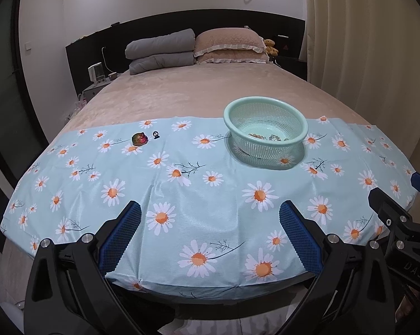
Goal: Organize jewelry
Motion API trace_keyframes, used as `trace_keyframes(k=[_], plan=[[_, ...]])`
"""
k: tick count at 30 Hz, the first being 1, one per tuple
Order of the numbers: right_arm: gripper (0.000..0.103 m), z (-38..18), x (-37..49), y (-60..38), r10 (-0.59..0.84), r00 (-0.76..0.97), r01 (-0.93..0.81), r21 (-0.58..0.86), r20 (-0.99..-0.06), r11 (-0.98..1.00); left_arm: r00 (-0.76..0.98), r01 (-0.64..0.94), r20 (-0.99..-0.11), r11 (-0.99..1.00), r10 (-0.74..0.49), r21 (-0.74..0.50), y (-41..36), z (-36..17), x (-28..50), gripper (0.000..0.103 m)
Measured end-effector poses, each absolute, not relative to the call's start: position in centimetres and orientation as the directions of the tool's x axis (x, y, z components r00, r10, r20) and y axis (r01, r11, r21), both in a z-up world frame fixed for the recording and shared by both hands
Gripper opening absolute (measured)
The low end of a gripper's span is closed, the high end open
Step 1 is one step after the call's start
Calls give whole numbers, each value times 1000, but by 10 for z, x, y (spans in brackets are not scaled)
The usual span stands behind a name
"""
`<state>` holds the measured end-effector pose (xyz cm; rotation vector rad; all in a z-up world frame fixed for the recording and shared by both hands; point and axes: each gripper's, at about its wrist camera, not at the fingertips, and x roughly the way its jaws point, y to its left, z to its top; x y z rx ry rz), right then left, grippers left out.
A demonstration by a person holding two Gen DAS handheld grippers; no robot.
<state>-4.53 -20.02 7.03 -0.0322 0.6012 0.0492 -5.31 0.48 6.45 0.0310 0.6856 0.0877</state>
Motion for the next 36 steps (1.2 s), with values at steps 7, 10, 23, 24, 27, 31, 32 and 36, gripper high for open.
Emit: trace_keyframes(k=[7,10,23,24,27,31,32,36], plan=[[95,70,-45,-200,43,824,-65,-19,-566,998,769,-71,-632,996,93,60,5,65,-54,97],[95,69,-45,-200,46,821,-64,-13,-569,998,765,-72,-637,996,93,59,5,64,-53,97],[95,68,-44,-198,52,810,-68,-5,-584,998,758,-68,-646,996,86,52,7,62,-52,97],[95,68,-44,-198,52,810,-68,-6,-584,998,758,-70,-647,996,88,53,7,61,-52,97],[95,67,-44,-197,54,808,-69,-4,-587,998,758,-71,-645,996,91,56,6,61,-52,97],[95,66,-43,-197,53,804,-70,-5,-592,998,753,-73,-651,996,92,56,6,60,-50,97],[95,65,-43,-197,54,803,-70,-4,-593,998,753,-73,-652,996,92,57,6,60,-50,97],[95,66,-43,-197,53,804,-70,-6,-592,998,754,-71,-651,996,91,57,6,60,-50,97]])
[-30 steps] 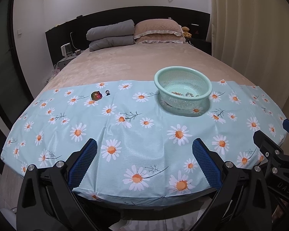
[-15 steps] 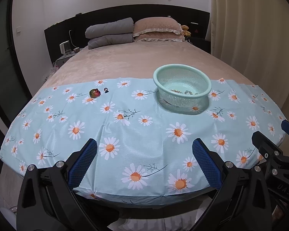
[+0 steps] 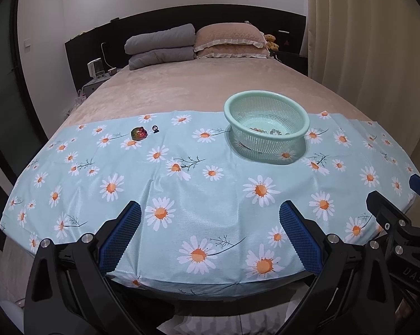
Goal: Organize jewelry
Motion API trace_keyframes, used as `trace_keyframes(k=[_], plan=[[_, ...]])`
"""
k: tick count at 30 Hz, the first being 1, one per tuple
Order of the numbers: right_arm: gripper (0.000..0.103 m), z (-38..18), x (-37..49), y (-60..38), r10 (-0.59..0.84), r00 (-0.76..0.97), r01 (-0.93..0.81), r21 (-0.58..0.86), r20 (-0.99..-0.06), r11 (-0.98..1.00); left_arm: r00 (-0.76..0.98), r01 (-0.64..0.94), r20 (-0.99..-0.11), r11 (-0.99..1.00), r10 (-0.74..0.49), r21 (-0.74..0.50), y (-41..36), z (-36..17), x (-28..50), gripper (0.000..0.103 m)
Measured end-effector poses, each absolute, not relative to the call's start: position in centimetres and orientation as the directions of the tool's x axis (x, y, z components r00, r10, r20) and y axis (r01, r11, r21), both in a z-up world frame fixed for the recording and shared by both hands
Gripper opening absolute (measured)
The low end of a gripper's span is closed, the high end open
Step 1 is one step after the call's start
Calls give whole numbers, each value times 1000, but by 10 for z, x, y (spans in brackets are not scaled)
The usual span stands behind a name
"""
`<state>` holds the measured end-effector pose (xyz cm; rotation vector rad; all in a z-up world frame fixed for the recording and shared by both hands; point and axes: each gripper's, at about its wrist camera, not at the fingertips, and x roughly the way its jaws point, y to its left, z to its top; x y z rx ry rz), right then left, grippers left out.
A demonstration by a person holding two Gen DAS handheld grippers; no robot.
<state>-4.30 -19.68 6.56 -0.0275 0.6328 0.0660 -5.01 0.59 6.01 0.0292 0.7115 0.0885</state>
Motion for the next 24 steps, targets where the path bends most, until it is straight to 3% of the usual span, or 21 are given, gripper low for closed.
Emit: trace_keyframes(k=[24], plan=[[95,65,-45,-194,61,807,-82,-9,-587,997,755,-66,-650,996,89,61,6,61,-50,97]])
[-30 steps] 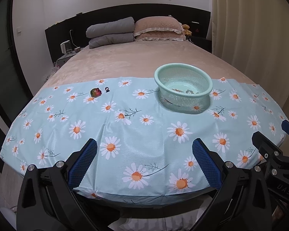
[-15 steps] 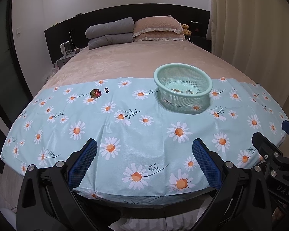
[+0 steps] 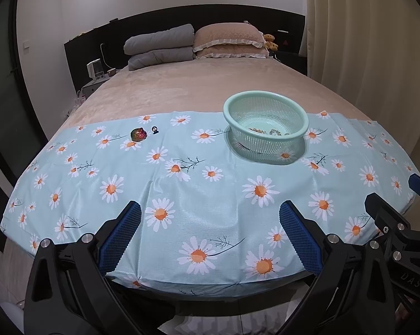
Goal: Organize jewelry
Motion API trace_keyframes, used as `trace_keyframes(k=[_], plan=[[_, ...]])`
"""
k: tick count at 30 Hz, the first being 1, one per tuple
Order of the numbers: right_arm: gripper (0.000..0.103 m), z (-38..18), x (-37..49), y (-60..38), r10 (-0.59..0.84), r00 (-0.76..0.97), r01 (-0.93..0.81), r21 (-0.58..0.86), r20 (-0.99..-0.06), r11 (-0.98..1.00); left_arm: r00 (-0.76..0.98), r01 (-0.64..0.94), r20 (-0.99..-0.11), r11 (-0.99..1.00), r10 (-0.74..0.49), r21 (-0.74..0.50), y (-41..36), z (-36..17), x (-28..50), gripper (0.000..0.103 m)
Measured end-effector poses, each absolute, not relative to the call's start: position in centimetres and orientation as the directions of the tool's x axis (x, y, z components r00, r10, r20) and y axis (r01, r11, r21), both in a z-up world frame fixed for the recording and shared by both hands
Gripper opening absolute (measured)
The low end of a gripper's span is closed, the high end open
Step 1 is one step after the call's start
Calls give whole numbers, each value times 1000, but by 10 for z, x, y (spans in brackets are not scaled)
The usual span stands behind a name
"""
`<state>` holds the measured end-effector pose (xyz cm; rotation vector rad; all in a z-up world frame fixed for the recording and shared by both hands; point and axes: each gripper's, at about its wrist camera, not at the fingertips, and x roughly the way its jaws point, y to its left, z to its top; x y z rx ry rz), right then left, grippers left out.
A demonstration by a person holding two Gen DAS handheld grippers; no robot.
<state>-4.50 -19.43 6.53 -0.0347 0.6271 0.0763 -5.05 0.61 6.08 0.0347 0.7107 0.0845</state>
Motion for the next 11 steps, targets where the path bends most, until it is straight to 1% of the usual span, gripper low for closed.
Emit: trace_keyframes(k=[4,8,11], plan=[[95,65,-45,-195,60,807,-81,-9,-587,997,753,-60,-653,997,83,57,6,61,-50,97],[95,65,-45,-195,61,807,-81,-9,-587,997,725,-62,-685,997,76,45,9,56,-45,97],[95,65,-44,-194,61,805,-80,-6,-590,997,724,-62,-685,997,81,52,8,55,-45,97]])
